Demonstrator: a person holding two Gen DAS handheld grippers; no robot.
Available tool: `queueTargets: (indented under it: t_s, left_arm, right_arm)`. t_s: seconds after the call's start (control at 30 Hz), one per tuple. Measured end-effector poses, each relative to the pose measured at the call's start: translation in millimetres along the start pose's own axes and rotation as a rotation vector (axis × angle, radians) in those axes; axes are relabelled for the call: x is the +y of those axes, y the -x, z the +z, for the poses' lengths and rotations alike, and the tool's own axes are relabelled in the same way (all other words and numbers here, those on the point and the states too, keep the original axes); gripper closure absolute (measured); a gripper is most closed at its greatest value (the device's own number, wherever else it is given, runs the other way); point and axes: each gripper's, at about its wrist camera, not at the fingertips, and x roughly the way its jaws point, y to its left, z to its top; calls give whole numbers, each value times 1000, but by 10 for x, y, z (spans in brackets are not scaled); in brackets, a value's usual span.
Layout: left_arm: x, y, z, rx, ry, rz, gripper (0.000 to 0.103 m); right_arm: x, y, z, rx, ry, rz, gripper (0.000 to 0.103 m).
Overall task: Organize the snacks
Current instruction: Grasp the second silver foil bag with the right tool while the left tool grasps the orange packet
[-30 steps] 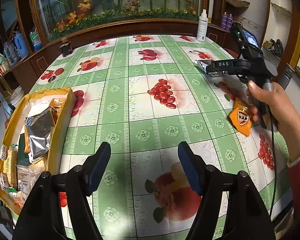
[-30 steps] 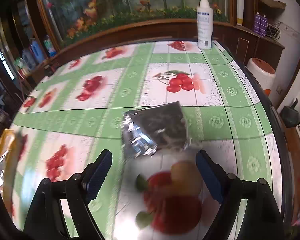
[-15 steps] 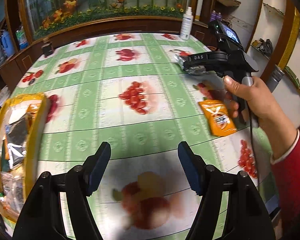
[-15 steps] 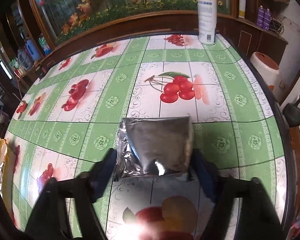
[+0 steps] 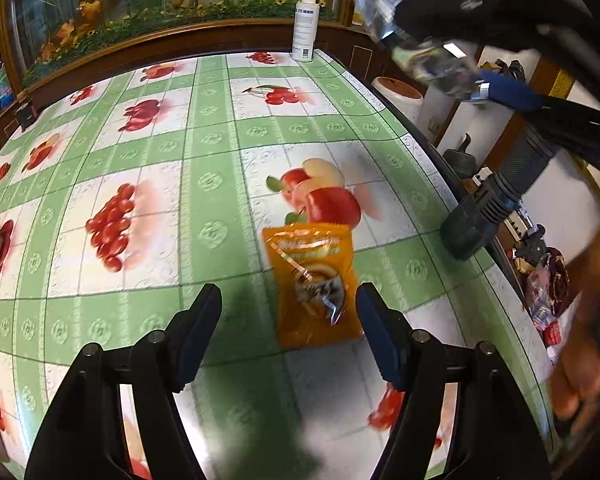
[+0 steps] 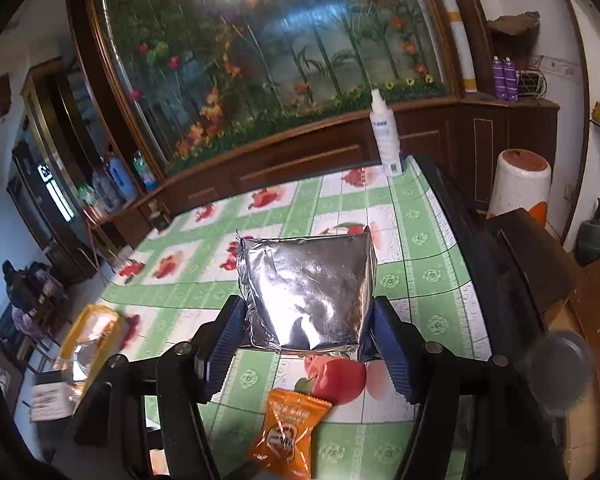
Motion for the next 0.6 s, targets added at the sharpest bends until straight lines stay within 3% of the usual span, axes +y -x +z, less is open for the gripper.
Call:
queueTargets:
  t_s: [0.17, 0.27, 0.3, 0.4, 0.6]
  left_arm:
    - [-158, -265, 75, 44, 5, 10, 34]
    - [-225, -465, 38, 105, -20, 67, 34]
    - [-238, -437, 8, 68, -38, 80, 39]
    - [-169, -363, -35, 59, -45, 78, 54]
    - [240, -167, -179, 36, -7, 99, 70]
  right_arm:
    - [-6, 312, -10, -41, -4, 19, 37]
    - [21, 386, -48, -51, -6, 44, 37]
    - [37, 390, -60, -49, -8, 58, 37]
    - [91, 397, -113, -47, -10, 81, 37]
    - [221, 362, -246, -26, -7, 124, 37]
